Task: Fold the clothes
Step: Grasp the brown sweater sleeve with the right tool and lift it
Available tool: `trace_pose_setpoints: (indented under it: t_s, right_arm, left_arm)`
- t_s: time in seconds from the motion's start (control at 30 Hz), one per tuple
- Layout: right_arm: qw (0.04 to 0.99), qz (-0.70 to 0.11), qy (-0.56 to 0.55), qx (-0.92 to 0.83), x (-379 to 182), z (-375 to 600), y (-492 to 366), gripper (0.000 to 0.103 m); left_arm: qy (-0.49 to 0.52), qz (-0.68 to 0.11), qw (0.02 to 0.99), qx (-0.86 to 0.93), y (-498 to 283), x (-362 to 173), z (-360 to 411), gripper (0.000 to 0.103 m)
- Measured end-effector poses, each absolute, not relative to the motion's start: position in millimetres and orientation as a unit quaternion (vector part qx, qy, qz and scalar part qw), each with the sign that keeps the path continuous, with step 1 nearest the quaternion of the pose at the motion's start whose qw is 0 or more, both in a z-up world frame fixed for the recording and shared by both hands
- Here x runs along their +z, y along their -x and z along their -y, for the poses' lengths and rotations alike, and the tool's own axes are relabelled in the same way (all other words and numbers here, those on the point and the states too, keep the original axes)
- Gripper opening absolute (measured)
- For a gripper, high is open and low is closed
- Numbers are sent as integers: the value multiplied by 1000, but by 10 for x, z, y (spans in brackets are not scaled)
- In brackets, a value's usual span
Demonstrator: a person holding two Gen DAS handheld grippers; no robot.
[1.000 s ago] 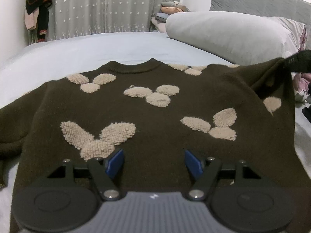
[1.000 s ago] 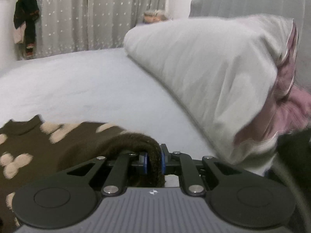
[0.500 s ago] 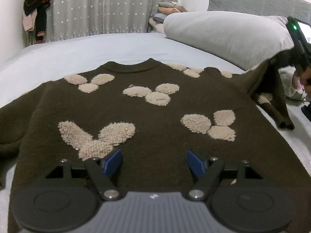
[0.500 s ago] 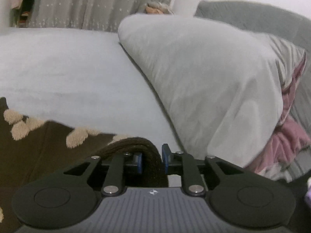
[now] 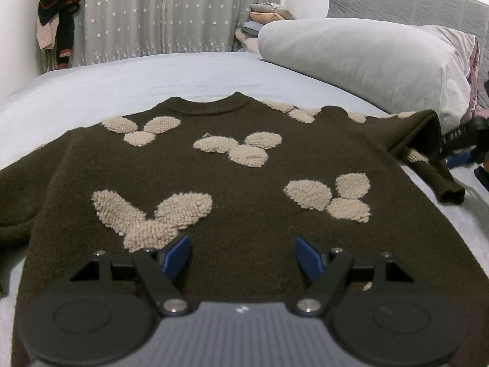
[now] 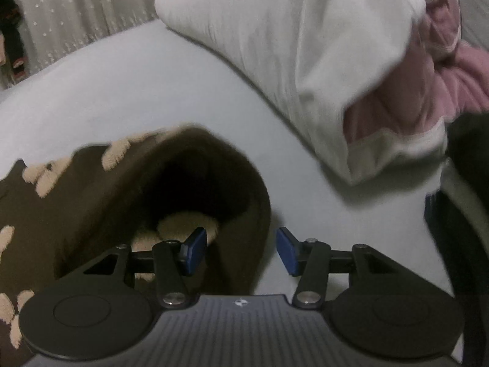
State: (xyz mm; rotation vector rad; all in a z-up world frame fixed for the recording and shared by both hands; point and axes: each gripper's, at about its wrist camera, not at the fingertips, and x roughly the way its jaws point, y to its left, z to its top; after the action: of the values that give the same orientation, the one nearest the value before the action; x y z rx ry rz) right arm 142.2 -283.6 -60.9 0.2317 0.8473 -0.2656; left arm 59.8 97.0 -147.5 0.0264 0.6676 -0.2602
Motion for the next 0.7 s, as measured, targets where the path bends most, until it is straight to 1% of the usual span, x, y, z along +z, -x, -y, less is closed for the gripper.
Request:
trace_pose_setpoints:
  t_s: [0.07,0.1,0.13,0.17,0.3,0.5,0.6,0.7]
  right_arm:
    - [893,-414,-123,-125,-711,2814,-1367,53]
    - [894,-412,-125,-123,-734,2797,-1350,51]
    - [897,-405,-124,-122,-733,2774,-1343,31]
    - [901,-398,-120,-123,-721,2744,-1336,17]
    - [923,-353,-80,-133,-572,2562,-1280,13]
    - [956,-275,44,-95,-305,2017,-1106,13]
    - [958,-269,89,-43,-316,1686,-1023,13]
    - [952,-288,104,3,-431,1447,-999,14]
  left_arm:
    - [-15,-326,937,-127,-594,-1478,-963,79]
    - [-16,-326,937,-127,-592,-1479,-958,79]
    - [-17,-326,937,-127,-593,-1481,-955,80]
    - [-17,-326,937,-127,-594,-1482,-954,80]
    - [-17,-326,937,-127,-592,-1482,-963,80]
    - [-18,-326,937,-128,-588,-1485,-957,80]
    - [-19,-326,937,-127,-589,-1485,-953,80]
    - [-20,-326,937,-128,-590,-1487,-954,80]
